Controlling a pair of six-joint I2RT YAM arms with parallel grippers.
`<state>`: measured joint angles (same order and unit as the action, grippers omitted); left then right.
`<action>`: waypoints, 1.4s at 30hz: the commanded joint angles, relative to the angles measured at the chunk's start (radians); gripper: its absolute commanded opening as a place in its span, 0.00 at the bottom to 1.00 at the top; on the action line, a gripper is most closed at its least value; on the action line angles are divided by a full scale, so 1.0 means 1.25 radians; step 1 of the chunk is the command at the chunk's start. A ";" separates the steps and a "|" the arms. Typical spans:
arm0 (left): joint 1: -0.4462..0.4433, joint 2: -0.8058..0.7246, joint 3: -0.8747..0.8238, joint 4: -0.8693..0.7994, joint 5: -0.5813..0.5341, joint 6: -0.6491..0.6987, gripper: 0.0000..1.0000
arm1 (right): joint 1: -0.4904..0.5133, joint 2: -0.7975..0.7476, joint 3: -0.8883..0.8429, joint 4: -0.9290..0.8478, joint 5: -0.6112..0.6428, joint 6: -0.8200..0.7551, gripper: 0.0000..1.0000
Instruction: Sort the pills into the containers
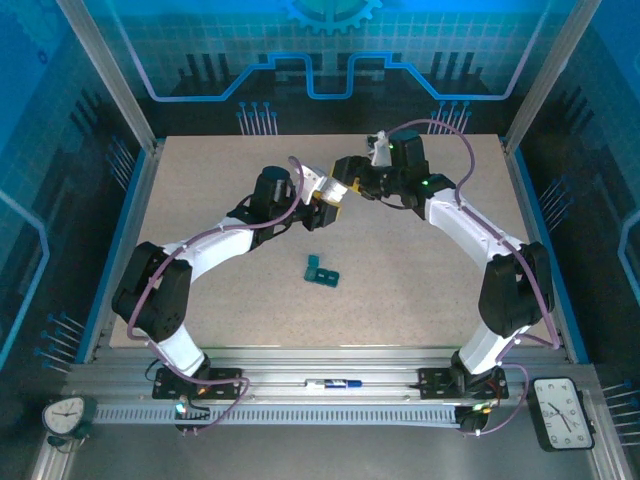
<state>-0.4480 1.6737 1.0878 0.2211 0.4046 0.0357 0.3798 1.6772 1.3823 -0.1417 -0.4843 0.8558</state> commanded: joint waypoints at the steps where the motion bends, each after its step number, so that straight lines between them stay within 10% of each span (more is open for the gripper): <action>1: -0.006 -0.022 0.018 0.018 -0.001 0.021 0.00 | 0.013 0.012 -0.003 -0.027 0.008 -0.017 0.67; 20: -0.008 -0.022 0.019 0.016 -0.001 0.021 0.00 | -0.008 -0.004 -0.044 -0.019 -0.001 -0.027 0.61; 42: -0.008 -0.027 0.016 0.024 0.007 0.014 0.00 | -0.080 0.026 -0.174 0.353 -0.286 -0.117 0.47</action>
<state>-0.4587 1.6730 1.0878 0.2146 0.3939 0.0360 0.3088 1.7065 1.1950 0.1802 -0.7357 0.8055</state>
